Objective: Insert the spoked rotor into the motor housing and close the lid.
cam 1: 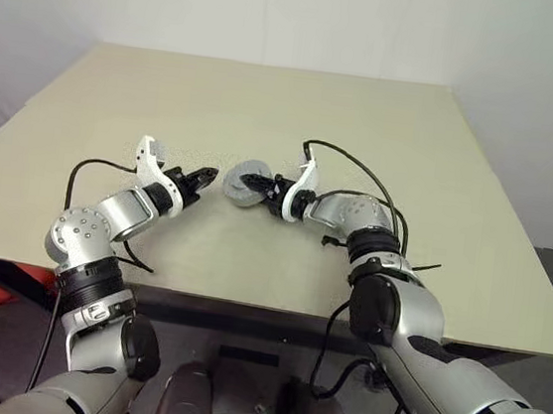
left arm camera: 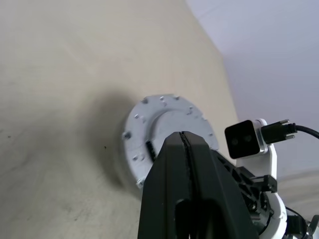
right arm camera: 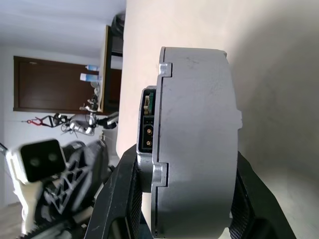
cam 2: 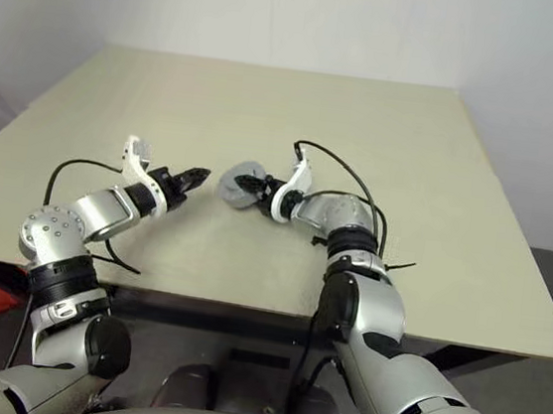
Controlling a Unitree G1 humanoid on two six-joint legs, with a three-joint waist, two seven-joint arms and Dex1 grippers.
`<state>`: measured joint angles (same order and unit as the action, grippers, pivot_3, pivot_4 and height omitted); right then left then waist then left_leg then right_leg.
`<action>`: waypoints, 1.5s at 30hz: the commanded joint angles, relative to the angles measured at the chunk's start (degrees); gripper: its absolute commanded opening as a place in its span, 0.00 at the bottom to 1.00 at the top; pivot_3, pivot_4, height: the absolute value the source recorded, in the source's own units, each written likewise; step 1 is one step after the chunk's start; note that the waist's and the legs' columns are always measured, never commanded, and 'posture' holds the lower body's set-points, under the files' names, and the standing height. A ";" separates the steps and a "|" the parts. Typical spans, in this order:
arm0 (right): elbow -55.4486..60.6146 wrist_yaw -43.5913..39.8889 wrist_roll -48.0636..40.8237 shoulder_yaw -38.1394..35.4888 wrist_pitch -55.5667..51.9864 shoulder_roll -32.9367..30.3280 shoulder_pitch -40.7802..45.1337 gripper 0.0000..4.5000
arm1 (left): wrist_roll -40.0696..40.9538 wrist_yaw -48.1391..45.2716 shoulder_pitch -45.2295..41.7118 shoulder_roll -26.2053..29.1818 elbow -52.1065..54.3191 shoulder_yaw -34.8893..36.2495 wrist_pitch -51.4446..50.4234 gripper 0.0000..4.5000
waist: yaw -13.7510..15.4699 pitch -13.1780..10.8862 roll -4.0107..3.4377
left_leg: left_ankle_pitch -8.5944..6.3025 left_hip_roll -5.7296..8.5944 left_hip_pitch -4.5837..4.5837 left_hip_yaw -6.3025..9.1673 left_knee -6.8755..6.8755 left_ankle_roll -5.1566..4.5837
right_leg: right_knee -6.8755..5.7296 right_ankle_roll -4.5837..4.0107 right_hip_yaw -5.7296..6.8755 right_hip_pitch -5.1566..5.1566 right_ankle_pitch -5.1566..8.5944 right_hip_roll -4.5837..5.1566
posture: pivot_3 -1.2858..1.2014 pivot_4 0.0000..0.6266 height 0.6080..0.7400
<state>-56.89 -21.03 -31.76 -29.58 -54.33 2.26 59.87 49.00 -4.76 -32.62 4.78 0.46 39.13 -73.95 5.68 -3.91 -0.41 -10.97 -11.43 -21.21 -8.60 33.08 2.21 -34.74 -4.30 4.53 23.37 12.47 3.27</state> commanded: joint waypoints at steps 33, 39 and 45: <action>12.73 12.27 -24.23 -12.58 -21.96 2.76 8.34 0.46 | 33.71 9.53 3.77 1.03 -1.01 -2.65 10.10 0.99 | 0.68 -0.02 0.05 | 0.07 -0.04 0.03 -0.01 0.21 0.14 | -0.19 0.27 0.02 -0.05 -0.16 -0.06 | 0.52 0.00 1.00; 16.20 13.87 -26.85 -12.55 -23.60 3.33 7.94 0.46 | 36.07 9.15 4.25 2.20 -2.03 -5.13 12.45 0.99 | 1.40 -0.02 0.05 | 0.09 -0.03 0.03 -0.02 0.21 0.19 | -0.18 0.34 0.01 -0.05 -0.19 -0.06 | 0.52 0.00 1.00; 18.26 14.44 -26.08 -10.62 -23.92 4.10 5.41 0.46 | 40.25 8.16 5.01 2.83 -0.53 -6.51 15.21 0.99 | 1.45 -0.02 0.05 | 0.09 -0.01 0.03 -0.01 0.21 0.20 | -0.18 0.39 0.00 -0.06 -0.21 -0.05 | 0.52 0.00 1.00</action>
<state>-41.42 -5.87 -54.61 -40.39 -77.38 5.68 64.19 86.82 3.95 -27.57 6.87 -1.42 33.21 -60.14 7.13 -3.93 -0.36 -10.88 -11.44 -21.18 -8.61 33.29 2.42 -34.92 -3.90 4.54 23.31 12.25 3.22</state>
